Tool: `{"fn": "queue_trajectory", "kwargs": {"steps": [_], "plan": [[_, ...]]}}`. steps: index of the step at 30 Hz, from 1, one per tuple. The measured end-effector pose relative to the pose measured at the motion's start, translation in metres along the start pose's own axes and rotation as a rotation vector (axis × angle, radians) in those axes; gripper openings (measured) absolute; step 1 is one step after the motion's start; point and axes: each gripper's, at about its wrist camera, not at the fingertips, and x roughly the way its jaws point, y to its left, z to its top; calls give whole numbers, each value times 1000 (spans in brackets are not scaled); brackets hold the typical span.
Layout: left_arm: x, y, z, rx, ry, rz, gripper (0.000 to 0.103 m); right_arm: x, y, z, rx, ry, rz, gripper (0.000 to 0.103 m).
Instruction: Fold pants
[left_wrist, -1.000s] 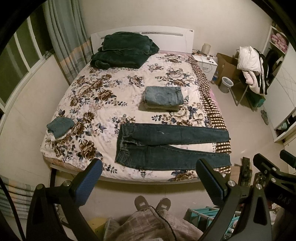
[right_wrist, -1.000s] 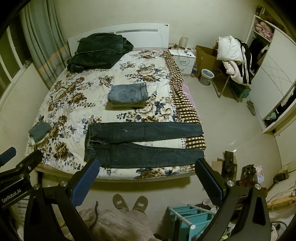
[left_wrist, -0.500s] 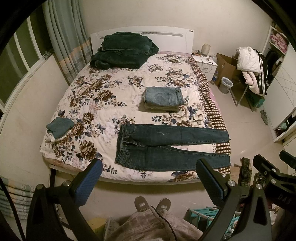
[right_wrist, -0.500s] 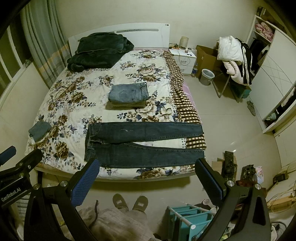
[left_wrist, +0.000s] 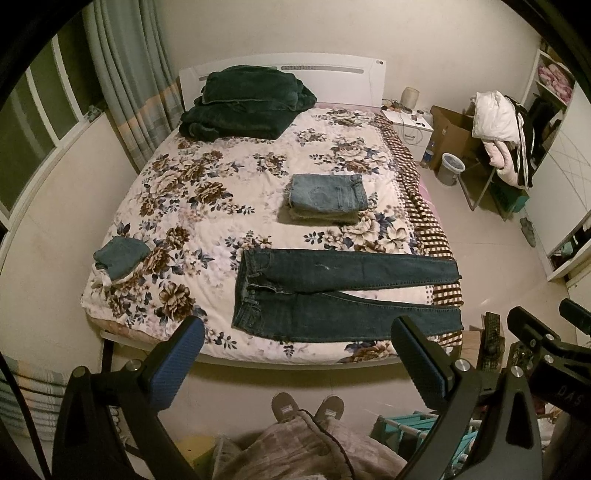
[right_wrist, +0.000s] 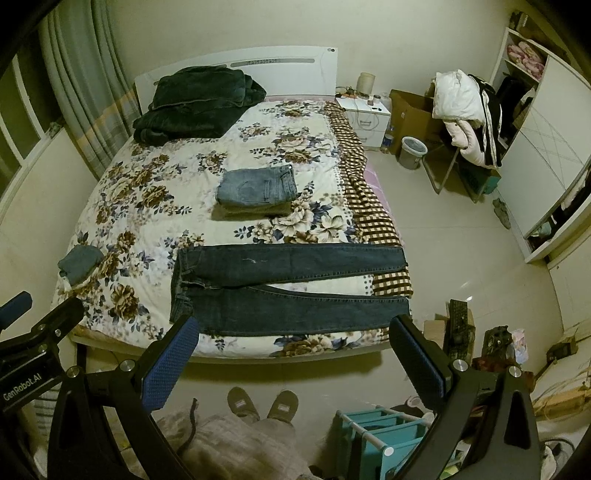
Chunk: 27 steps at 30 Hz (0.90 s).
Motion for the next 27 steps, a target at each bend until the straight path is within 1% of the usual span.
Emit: {"fn": "queue_trajectory", "kwargs": {"steps": [7,9,17,20,23,27], "plan": [[3,-8,6,2,2,-3,103,2,3,-4,8,3,-3,103],[4,-8,8,3,6,-6,103,2,8,12,13,8,-2,103],[22,-4,15,18,16,-30,103,13,6,16,48,21,-14,103],[39,-1,17,33,-6,-21,103,23,8,18,77,15,-36,103],[69,0,25,45,-13,-3,103,45,6,27,112,16,-51,103],[121,-1,37,57,28,22,103,95,-1,46,177,34,-27,103]]}}
